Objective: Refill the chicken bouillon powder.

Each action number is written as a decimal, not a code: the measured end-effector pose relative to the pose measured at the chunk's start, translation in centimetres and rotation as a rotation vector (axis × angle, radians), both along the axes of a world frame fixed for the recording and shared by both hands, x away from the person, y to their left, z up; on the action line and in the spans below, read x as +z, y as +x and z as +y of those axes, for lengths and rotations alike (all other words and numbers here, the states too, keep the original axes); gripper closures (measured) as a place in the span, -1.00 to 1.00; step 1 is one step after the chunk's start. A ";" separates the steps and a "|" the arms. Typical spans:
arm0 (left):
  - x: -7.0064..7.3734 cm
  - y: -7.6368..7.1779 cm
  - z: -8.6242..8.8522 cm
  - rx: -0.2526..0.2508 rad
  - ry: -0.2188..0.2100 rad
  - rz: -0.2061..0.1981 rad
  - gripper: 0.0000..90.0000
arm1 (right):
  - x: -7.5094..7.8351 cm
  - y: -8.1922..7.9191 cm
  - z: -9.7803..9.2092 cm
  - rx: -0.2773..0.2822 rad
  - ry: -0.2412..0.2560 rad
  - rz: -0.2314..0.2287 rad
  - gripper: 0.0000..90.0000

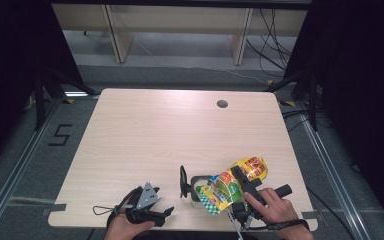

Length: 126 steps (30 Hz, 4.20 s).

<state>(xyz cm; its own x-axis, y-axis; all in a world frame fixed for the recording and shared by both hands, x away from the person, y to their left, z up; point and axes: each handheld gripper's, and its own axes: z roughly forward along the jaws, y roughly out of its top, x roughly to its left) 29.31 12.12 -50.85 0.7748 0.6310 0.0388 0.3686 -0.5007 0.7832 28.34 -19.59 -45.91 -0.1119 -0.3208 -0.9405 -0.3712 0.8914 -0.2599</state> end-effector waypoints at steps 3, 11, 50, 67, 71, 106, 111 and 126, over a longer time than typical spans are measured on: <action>0.0 0.0 0.0 0.000 0.001 -0.001 -0.54 | 0.1 -0.1 0.0 -0.007 -0.011 0.004 -0.12; 0.0 -0.1 -0.1 0.014 -0.007 0.009 -0.54 | 0.1 -0.1 0.0 -0.005 -0.015 0.005 -0.12; 0.0 0.1 0.1 0.014 0.000 0.005 -0.54 | 0.2 -0.2 -0.2 0.000 -0.032 -0.033 -0.10; 0.1 -0.3 0.3 0.039 -0.028 0.015 -0.54 | 0.6 0.0 -0.1 -0.005 -0.064 -0.046 -0.10; 0.0 -0.3 0.2 0.026 -0.031 0.001 -0.54 | 0.6 0.0 -0.1 -0.005 -0.066 -0.052 -0.10; 0.2 -0.3 0.5 0.009 0.003 -0.007 -0.54 | 0.2 -0.4 -0.1 -0.035 -0.054 -0.025 -0.10; 0.1 -0.3 0.5 0.027 -0.001 0.010 -0.54 | 0.2 -0.4 0.0 -0.029 -0.059 -0.033 -0.10; 0.1 -0.3 0.4 0.027 -0.005 0.003 -0.54 | 0.8 0.1 -0.5 -0.008 -0.079 -0.073 -0.10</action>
<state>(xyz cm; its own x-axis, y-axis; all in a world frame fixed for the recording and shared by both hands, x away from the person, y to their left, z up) 29.06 12.49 -50.75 0.7575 0.6520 0.0330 0.3843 -0.4862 0.7848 28.45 -20.10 -45.13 -0.0470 -0.3941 -0.9178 -0.3421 0.8697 -0.3559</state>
